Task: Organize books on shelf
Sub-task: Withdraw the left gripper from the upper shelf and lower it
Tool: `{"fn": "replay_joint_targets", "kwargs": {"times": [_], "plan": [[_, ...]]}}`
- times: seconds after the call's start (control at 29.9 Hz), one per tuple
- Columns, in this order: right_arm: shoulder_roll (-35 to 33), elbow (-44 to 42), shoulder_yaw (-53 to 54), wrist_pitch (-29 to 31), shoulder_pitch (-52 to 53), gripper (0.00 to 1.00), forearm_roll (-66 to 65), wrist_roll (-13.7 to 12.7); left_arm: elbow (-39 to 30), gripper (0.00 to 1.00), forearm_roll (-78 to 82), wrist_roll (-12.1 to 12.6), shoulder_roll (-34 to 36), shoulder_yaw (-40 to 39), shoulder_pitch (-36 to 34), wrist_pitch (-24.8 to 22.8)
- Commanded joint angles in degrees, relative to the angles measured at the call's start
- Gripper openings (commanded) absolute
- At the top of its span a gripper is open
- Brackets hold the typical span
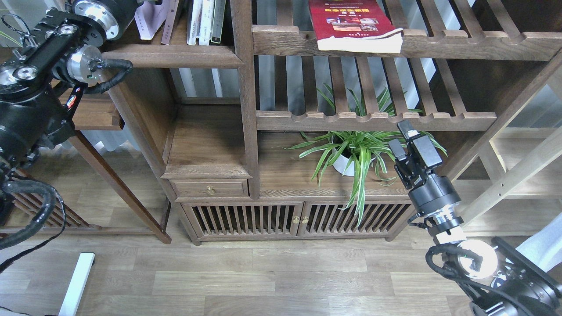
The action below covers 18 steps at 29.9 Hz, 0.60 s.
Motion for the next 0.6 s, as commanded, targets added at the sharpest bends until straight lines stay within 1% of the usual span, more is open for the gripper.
{"fn": "replay_joint_targets", "kwargs": {"times": [0.0, 0.1, 0.23, 0.57], "plan": [[-0.2, 0.0, 0.0, 0.0, 0.0, 0.91, 0.0, 0.0, 0.4, 0.13, 0.0, -0.6, 0.0, 0.0, 0.1, 0.0], [-0.2, 0.0, 0.0, 0.0, -0.1, 0.91, 0.0, 0.0, 1.1, 0.14, -0.1, -0.9, -0.4, 0.0, 0.1, 0.0], [-0.3, 0.0, -0.1, 0.0, -0.1, 0.91, 0.0, 0.0, 1.7, 0.18, -0.9, -1.4, -0.5, 0.3, 0.0, 0.0], [-0.3, 0.0, -0.1, 0.0, -0.2, 0.90, 0.0, 0.0, 1.7, 0.21, -2.4, -1.4, -0.7, 1.8, -0.1, 0.3]]}}
